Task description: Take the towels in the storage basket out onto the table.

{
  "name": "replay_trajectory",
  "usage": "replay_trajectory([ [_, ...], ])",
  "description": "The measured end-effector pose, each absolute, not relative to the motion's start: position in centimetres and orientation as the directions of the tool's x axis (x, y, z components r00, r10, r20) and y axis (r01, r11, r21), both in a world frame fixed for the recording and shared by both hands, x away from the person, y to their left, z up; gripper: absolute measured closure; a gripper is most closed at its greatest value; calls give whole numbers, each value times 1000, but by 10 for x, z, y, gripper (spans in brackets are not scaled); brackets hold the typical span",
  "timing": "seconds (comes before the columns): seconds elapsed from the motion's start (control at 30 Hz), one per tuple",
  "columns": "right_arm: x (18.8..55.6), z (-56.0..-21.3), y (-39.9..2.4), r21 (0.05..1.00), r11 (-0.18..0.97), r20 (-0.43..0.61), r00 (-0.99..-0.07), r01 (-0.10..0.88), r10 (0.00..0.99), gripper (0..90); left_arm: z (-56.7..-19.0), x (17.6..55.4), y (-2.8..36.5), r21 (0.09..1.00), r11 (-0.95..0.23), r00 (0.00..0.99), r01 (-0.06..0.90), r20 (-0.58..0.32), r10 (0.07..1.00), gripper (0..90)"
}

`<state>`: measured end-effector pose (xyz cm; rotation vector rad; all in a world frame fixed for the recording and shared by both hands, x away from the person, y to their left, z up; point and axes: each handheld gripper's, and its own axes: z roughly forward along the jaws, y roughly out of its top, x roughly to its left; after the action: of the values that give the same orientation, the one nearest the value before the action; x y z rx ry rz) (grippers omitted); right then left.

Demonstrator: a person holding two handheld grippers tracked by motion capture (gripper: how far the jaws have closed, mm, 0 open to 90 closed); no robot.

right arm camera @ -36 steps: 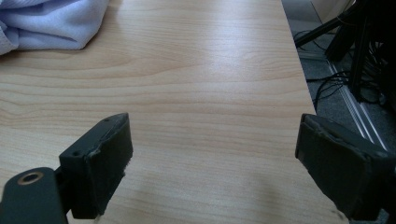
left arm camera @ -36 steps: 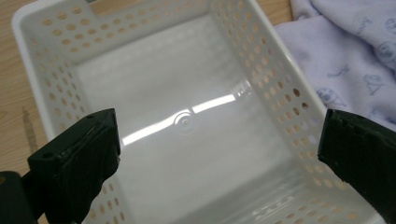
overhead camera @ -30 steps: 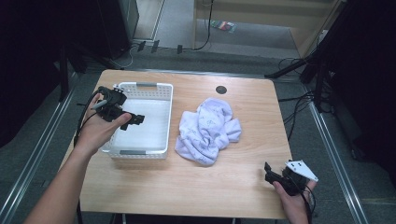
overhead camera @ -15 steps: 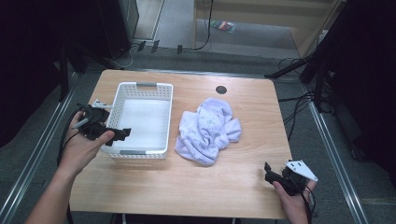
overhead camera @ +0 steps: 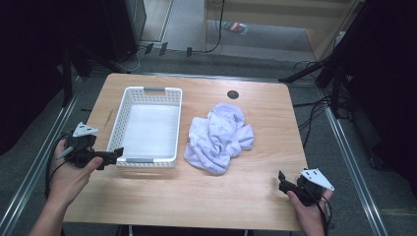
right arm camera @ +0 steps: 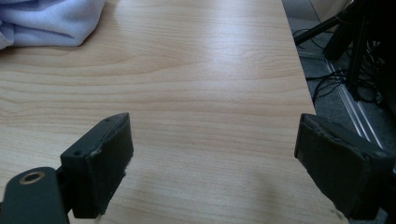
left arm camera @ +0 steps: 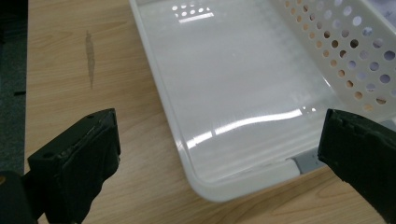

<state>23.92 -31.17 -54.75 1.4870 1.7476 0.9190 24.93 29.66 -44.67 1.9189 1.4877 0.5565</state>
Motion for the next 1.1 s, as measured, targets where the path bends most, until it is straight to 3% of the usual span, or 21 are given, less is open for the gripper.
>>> replay_trajectory([
  [0.43,239,-548,-312,841,109,-43,-134,531,990,116,-473,213,324,782,-87,234,618,-78,969,0],
  [0.6,240,-548,-311,839,109,-43,-134,533,990,116,-487,200,340,817,16,225,576,-177,958,0],
  [0.77,239,-548,-312,842,105,-42,-129,529,991,116,-506,192,350,861,17,215,509,-146,966,0],
  [1.1,240,-547,-314,844,76,-23,-106,531,994,110,-540,183,376,856,34,119,516,-111,987,0],
])
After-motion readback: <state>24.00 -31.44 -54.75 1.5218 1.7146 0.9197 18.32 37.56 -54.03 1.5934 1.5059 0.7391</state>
